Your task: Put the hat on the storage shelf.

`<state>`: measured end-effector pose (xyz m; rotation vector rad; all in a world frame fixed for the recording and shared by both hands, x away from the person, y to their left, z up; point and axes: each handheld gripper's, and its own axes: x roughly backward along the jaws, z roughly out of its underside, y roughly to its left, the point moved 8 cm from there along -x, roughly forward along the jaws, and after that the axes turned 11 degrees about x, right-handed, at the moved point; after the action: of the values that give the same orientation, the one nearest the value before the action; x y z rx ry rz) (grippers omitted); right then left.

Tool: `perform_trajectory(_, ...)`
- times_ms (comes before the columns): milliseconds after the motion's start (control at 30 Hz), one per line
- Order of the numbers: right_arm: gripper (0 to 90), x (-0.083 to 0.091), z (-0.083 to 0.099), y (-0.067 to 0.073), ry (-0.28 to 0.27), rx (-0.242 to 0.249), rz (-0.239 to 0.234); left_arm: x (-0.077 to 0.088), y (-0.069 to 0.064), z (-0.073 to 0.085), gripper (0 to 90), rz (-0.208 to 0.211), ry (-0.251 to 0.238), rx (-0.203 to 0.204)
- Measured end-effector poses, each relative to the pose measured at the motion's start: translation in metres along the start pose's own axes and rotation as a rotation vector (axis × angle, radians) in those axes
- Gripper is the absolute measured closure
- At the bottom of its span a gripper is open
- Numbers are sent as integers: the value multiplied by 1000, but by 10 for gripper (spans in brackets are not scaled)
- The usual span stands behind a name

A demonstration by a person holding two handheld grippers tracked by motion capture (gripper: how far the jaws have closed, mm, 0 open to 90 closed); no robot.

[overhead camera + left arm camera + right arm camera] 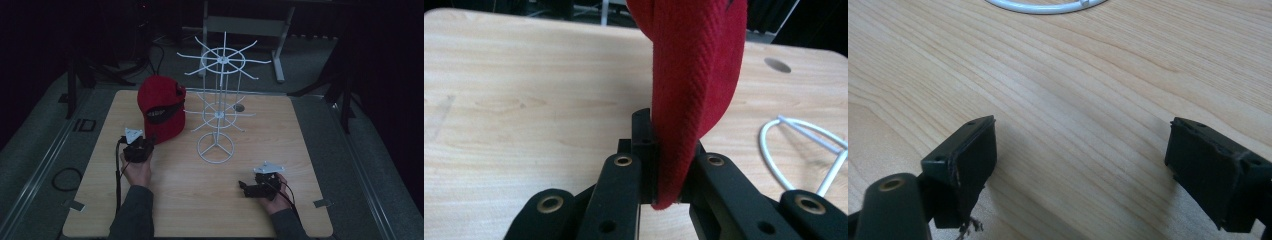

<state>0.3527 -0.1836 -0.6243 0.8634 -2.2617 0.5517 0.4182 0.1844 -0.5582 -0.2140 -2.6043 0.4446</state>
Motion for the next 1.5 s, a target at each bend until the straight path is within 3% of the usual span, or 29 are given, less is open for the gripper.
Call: perform_trajectory(1500,131,0,0,0,0,-2,-1,50,-20,-72,861,30,-189,-22)
